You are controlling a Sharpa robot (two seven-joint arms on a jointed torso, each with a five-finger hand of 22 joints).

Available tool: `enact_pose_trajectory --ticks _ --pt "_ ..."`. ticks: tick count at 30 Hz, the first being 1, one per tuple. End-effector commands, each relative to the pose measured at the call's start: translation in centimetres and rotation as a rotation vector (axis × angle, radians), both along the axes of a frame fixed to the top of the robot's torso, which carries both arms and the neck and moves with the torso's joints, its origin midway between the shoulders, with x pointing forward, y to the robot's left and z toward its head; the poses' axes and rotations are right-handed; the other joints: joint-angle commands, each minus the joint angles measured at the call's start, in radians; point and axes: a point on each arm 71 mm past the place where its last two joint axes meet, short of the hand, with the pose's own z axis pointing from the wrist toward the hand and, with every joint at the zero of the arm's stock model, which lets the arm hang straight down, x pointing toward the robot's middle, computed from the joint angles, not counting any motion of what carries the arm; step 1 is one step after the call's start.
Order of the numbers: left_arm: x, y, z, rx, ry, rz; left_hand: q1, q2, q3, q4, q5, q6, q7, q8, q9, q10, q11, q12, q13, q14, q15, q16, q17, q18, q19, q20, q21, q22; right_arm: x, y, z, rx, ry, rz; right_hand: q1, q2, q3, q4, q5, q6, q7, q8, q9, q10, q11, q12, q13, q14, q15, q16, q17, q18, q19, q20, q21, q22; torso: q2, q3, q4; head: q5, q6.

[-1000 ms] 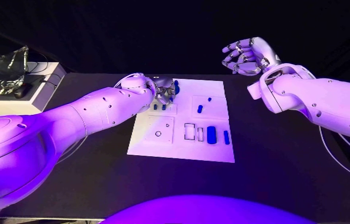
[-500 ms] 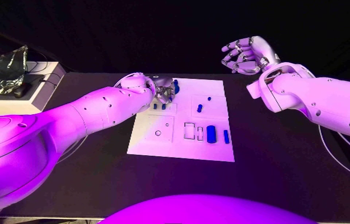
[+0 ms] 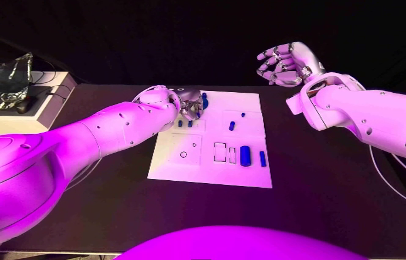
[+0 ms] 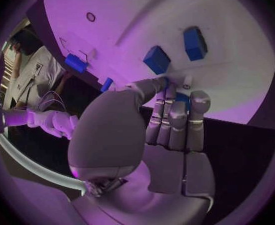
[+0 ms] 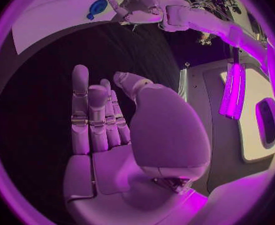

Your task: Assemble the parts on the task board

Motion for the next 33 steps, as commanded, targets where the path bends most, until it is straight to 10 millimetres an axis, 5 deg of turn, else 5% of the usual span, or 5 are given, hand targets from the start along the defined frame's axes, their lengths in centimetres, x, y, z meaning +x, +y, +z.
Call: enact_pose_trajectory --ticks 1,17,33 --pt "-0.3 -0.2 0.2 -0.058 -0.007 -0.013 -0.007 0.006 0.0 -0.006 0.0 0.004 0.001 -0.004 -0.001 0.008 0.001 -0.005 -0.001 0.007 0.001 0.004 0.0 -0.016 0.004 0.0 0.006 0.001 0.0 0.2 0.1 -0.002 -0.005 0.018 -0.009 0.002 0.001 -0.005 0.004 0.004 0.002 -0.006 0.001 0.007 0.003 -0.004 -0.001 -0.001 0.005 -0.005 0.001 0.01 0.004 0.003 -0.004 0.001 0.0 0.0 0.0 0.001 -0.003" --pt "-0.4 2.7 2.1 -0.222 0.039 0.061 -0.015 0.005 0.002 -0.014 0.002 0.007 0.009 -0.014 -0.001 0.02 0.006 -0.031 -0.005 0.009 0.005 0.005 -0.001 -0.018 0.007 0.004 0.014 0.009 0.0 -0.3 0.1 -0.005 -0.006 0.009 -0.009 0.002 0.001 -0.005 0.004 0.004 0.002 -0.006 0.001 0.007 0.003 -0.004 -0.001 -0.001 0.005 -0.005 0.001 0.01 0.004 0.003 -0.004 0.001 -0.001 -0.0004 0.0029 -0.004 0.001" --pt "-0.2 4.5 2.1 -0.122 -0.029 0.066 -0.018 0.003 -0.001 -0.016 0.001 0.01 0.008 -0.015 -0.001 0.024 0.006 -0.036 -0.005 0.008 0.005 0.005 -0.006 -0.018 0.007 0.004 0.015 0.01 0.0 -0.4 0.1 -0.007 -0.005 0.006 -0.008 0.002 0.001 -0.006 0.004 0.004 0.002 -0.007 0.001 0.009 0.003 -0.006 -0.004 0.0 0.005 -0.005 0.003 0.01 0.005 0.003 -0.004 0.001 0.0 -0.0005 0.0001 0.001 -0.001"
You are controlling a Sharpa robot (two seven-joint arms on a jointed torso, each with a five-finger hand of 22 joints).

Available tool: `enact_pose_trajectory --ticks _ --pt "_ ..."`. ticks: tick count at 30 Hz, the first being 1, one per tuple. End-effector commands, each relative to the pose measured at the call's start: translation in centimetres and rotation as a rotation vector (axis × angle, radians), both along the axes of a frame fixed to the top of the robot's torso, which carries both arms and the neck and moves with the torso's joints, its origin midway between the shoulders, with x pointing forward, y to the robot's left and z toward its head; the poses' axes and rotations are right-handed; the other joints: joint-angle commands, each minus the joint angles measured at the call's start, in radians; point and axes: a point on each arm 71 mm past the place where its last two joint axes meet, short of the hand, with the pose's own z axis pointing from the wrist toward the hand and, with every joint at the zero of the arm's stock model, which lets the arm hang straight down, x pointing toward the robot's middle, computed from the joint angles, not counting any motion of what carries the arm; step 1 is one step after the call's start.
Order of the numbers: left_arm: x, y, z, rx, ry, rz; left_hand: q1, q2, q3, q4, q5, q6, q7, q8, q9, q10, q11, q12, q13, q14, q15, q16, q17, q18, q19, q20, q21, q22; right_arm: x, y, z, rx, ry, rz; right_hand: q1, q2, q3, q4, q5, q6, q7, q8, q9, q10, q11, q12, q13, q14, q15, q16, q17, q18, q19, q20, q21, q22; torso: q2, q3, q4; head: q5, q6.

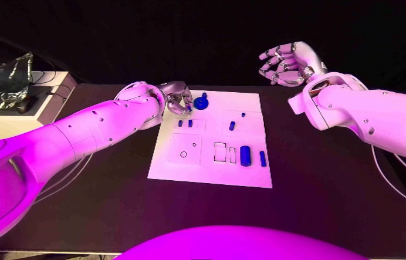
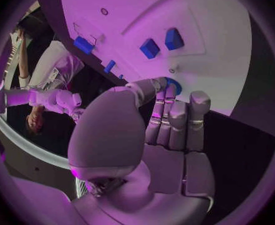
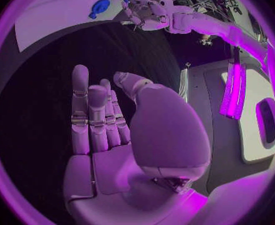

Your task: Assemble the parts on the task board

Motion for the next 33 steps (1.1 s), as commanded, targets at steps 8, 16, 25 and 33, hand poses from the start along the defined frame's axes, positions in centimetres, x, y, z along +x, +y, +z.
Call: enact_pose_trajectory --ticks 8,16,25,33 --pt "0.2 0.0 -0.1 0.059 -0.042 -0.008 -0.011 0.002 -0.003 -0.005 0.001 0.007 0.004 -0.004 0.0 0.007 0.002 -0.005 -0.001 0.006 0.001 0.005 0.002 -0.018 0.006 0.001 0.009 0.003 0.0 0.2 0.1 -0.003 -0.004 0.018 -0.008 0.002 0.001 -0.006 0.004 0.006 0.003 -0.007 0.002 0.007 0.001 -0.006 -0.001 0.0 0.005 -0.005 0.001 0.01 0.005 0.003 -0.004 0.001 0.001 0.0014 -0.0022 0.004 0.0" --pt "0.2 0.0 -0.5 0.083 -0.025 -0.003 -0.011 0.002 -0.003 -0.005 0.001 0.007 0.004 -0.004 0.0 0.007 0.002 -0.005 -0.001 0.006 0.001 0.005 0.002 -0.018 0.006 0.001 0.009 0.003 0.0 0.2 0.1 -0.003 -0.004 0.018 -0.008 0.002 0.001 -0.006 0.004 0.006 0.003 -0.007 0.002 0.007 0.001 -0.006 -0.001 0.0 0.005 -0.005 0.001 0.01 0.005 0.003 -0.004 0.001 0.001 0.0015 -0.0023 0.005 0.0" --pt "0.2 -0.4 -0.8 0.086 -0.01 -0.01 -0.012 0.002 -0.003 -0.006 0.001 0.009 0.003 -0.005 0.001 0.01 0.001 -0.008 -0.001 0.005 0.001 0.005 0.0 -0.018 0.006 0.001 0.009 0.004 0.0 0.3 0.1 -0.003 -0.004 0.02 -0.008 0.002 0.001 -0.007 0.004 0.006 0.004 -0.007 0.002 0.009 0.001 -0.01 -0.005 0.0 0.005 -0.007 0.0 0.011 0.005 0.003 -0.004 0.002 0.0 0.0008 -0.0017 0.007 -0.001" --pt "0.1 -0.7 -1.0 0.084 0.001 -0.015 -0.013 0.003 -0.004 -0.005 0.0 0.011 0.003 -0.005 0.001 0.012 0.001 -0.01 -0.001 0.006 0.001 0.005 0.001 -0.018 0.007 0.001 0.01 0.005 0.0 0.3 0.1 -0.002 -0.005 0.02 -0.008 0.002 0.001 -0.007 0.004 0.006 0.004 -0.007 0.002 0.009 0.001 -0.01 -0.005 0.0 0.005 -0.007 0.0 0.011 0.005 0.003 -0.004 0.002 0.001 0.0005 -0.0023 0.007 -0.001"
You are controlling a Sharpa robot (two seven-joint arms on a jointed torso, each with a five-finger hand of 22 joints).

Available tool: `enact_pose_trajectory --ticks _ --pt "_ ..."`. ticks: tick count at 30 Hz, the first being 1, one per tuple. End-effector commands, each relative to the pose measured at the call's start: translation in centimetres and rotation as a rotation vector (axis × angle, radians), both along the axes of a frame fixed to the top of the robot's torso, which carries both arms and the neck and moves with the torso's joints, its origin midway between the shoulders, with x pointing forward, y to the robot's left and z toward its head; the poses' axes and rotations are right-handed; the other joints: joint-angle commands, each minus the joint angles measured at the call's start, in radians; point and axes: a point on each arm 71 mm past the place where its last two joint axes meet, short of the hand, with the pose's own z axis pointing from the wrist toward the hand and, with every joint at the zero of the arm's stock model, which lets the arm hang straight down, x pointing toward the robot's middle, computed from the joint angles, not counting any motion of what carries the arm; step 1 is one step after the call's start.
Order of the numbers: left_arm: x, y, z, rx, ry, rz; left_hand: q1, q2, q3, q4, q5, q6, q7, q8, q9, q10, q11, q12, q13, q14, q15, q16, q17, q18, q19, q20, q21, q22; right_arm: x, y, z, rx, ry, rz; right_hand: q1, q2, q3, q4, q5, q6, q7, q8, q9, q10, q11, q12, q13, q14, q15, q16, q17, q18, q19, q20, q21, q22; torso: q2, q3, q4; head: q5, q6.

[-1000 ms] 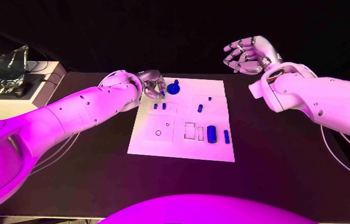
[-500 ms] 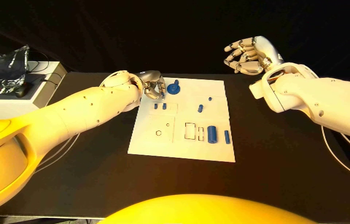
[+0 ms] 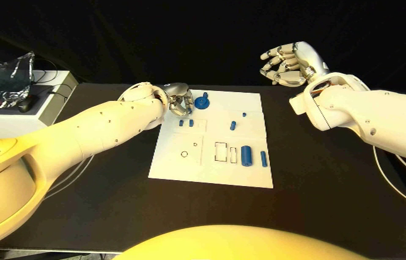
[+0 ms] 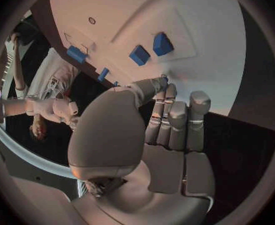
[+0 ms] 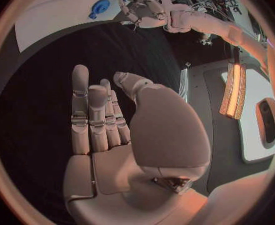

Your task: Assemble the parts on the task board

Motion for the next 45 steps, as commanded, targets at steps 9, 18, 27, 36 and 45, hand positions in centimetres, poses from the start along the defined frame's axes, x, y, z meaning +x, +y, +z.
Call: enact_pose_trajectory --ticks 9,18,27,36,45 --pt "-0.15 -0.17 -0.43 0.016 0.032 -0.007 -0.009 -0.001 -0.002 -0.004 0.0 0.007 -0.001 -0.005 0.002 0.009 -0.003 -0.004 -0.001 0.006 0.001 0.005 0.0 -0.018 0.007 0.001 0.006 0.002 -0.05 0.16 0.07 -0.003 -0.005 0.018 -0.008 0.002 0.001 -0.007 0.004 0.006 0.004 -0.007 0.001 0.007 -0.001 -0.003 -0.001 0.0 0.005 -0.007 0.001 0.011 0.005 0.003 -0.004 0.002 0.0 0.0002 -0.0004 0.0 -0.003" --pt "-0.17 0.0 -0.6 0.029 0.049 0.0 -0.01 0.0 -0.002 -0.004 0.0 0.008 -0.002 -0.006 0.002 0.01 -0.003 -0.007 -0.001 0.005 0.0 0.005 -0.003 -0.018 0.007 0.001 0.006 0.002 -0.04 0.14 0.07 -0.003 -0.005 0.017 -0.008 0.002 0.001 -0.007 0.004 0.006 0.004 -0.007 0.001 0.007 -0.001 -0.003 -0.001 0.0 0.005 -0.007 0.001 0.011 0.005 0.003 -0.004 0.002 -0.001 0.0006 -0.0001 0.0 -0.004" --pt "-0.2 0.02 -0.54 0.027 0.043 -0.001 -0.009 0.001 -0.001 -0.006 0.0 0.01 -0.003 -0.006 0.002 0.012 -0.004 -0.008 -0.001 0.005 0.0 0.005 -0.005 -0.018 0.008 0.001 0.007 0.003 -0.02 0.13 0.06 -0.003 -0.005 0.016 -0.008 0.002 0.001 -0.007 0.004 0.006 0.004 -0.007 0.001 0.007 -0.001 -0.003 -0.001 0.0 0.005 -0.007 0.001 0.011 0.005 0.003 -0.004 0.002 0.0 0.0003 0.0009 0.0 -0.006" --pt "-0.28 -0.25 -0.43 0.015 0.038 -0.012 -0.013 0.0 -0.004 -0.006 -0.001 0.014 -0.003 -0.006 0.003 0.016 -0.004 -0.012 0.0 0.006 -0.001 0.005 -0.005 -0.018 0.006 0.001 0.006 0.002 0.0 0.18 0.05 -0.003 -0.005 0.017 -0.008 0.002 0.001 -0.007 0.004 0.006 0.004 -0.007 0.001 0.007 -0.001 -0.003 -0.001 0.0 0.005 -0.007 0.001 0.011 0.005 0.003 -0.004 0.002 0.0 0.0005 0.0007 0.002 -0.008" --pt "-0.34 -0.45 -0.27 0.0 0.023 -0.023 -0.019 0.0 -0.01 -0.006 -0.001 0.021 -0.007 -0.006 0.005 0.021 -0.007 -0.02 0.001 0.007 -0.002 0.006 -0.003 -0.019 0.01 0.0 0.009 0.005 0.03 0.21 0.05 -0.003 -0.004 0.018 -0.008 0.002 0.001 -0.007 0.004 0.006 0.004 -0.007 0.001 0.007 -0.001 -0.003 -0.001 0.0 0.005 -0.007 0.001 0.011 0.005 0.003 -0.004 0.002 0.0 0.0008 -0.0002 0.004 -0.008"
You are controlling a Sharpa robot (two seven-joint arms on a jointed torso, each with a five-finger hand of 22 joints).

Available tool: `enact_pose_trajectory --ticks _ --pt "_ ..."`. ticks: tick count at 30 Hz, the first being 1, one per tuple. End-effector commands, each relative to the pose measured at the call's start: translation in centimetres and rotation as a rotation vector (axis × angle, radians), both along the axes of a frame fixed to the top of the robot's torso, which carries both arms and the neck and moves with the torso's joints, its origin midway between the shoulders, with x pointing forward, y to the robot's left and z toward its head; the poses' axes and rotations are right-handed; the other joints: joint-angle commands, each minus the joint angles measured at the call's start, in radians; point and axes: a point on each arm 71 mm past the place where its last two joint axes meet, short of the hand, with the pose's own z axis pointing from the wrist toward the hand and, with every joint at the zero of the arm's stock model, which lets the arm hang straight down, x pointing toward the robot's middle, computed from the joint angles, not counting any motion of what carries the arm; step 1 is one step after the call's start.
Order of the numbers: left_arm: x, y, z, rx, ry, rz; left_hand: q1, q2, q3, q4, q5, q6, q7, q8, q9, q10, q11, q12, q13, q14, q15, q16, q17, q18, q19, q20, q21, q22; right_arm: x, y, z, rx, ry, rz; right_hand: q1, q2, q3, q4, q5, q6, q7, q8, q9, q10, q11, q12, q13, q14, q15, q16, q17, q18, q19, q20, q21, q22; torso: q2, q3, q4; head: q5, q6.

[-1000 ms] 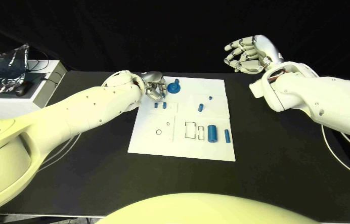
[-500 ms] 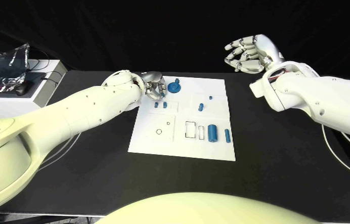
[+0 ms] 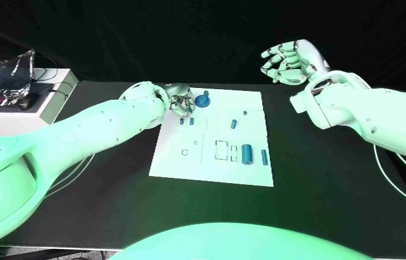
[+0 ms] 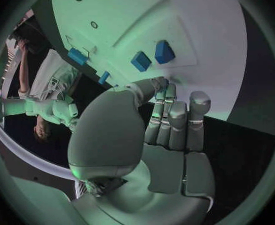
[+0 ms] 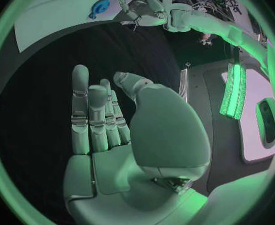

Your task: Assemble the parts on the task board

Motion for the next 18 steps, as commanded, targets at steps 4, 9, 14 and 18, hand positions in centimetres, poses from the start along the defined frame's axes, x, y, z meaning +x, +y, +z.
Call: enact_pose_trajectory --ticks 4,9,14,18 --pt "-0.11 -0.37 0.13 -0.015 -0.008 -0.021 -0.009 0.001 -0.007 -0.003 -0.002 0.012 -0.004 -0.001 0.003 0.014 -0.004 -0.003 0.002 0.009 -0.003 0.006 -0.001 -0.02 0.011 0.0 0.006 0.004 -0.02 0.17 0.05 -0.003 -0.004 0.018 -0.008 0.002 0.001 -0.007 0.004 0.004 0.001 -0.007 0.002 0.005 -0.003 -0.003 -0.001 0.0 0.005 -0.007 0.001 0.011 0.005 0.003 -0.004 0.002 0.0 0.0007 -0.0011 0.002 0.0" --pt "-0.1 -0.33 0.1 -0.013 -0.006 -0.018 -0.009 0.003 -0.009 -0.004 -0.002 0.016 -0.006 -0.001 0.004 0.02 -0.006 -0.003 0.004 0.01 -0.004 0.007 0.0 -0.02 0.012 -0.001 0.006 0.005 -0.02 0.16 0.05 -0.003 -0.003 0.018 -0.008 0.002 0.001 -0.007 0.004 0.004 0.001 -0.007 0.002 0.005 -0.003 -0.003 -0.001 0.0 0.005 -0.007 0.001 0.011 0.005 0.003 -0.004 0.002 0.0 0.0001 -0.0012 0.001 0.0" --pt "-0.06 -0.15 -0.07 0.001 0.01 -0.008 -0.009 0.003 -0.01 -0.004 -0.002 0.017 -0.006 0.0 0.004 0.022 -0.007 -0.003 0.005 0.012 -0.005 0.007 0.002 -0.019 0.011 -0.001 0.005 0.003 -0.03 0.16 0.05 -0.003 -0.003 0.017 -0.008 0.002 0.001 -0.007 0.004 0.004 0.001 -0.007 0.002 0.005 -0.003 -0.003 -0.001 0.0 0.005 -0.007 0.001 0.011 0.005 0.003 -0.004 0.002 0.0 0.0003 -0.0007 0.0 0.001" --pt "-0.03 -0.05 -0.26 0.014 0.025 -0.001 -0.01 0.002 -0.011 -0.005 -0.002 0.017 -0.007 -0.001 0.004 0.022 -0.007 -0.004 0.005 0.009 -0.005 0.006 -0.004 -0.017 0.005 -0.002 0.001 -0.002 -0.02 0.13 0.05 -0.003 -0.003 0.017 -0.008 0.002 0.001 -0.007 0.004 0.004 0.001 -0.007 0.002 0.005 -0.003 -0.003 -0.001 0.0 0.005 -0.007 0.001 0.011 0.005 0.003 -0.004 0.002 0.001 -0.0003 -0.0015 -0.001 0.0"
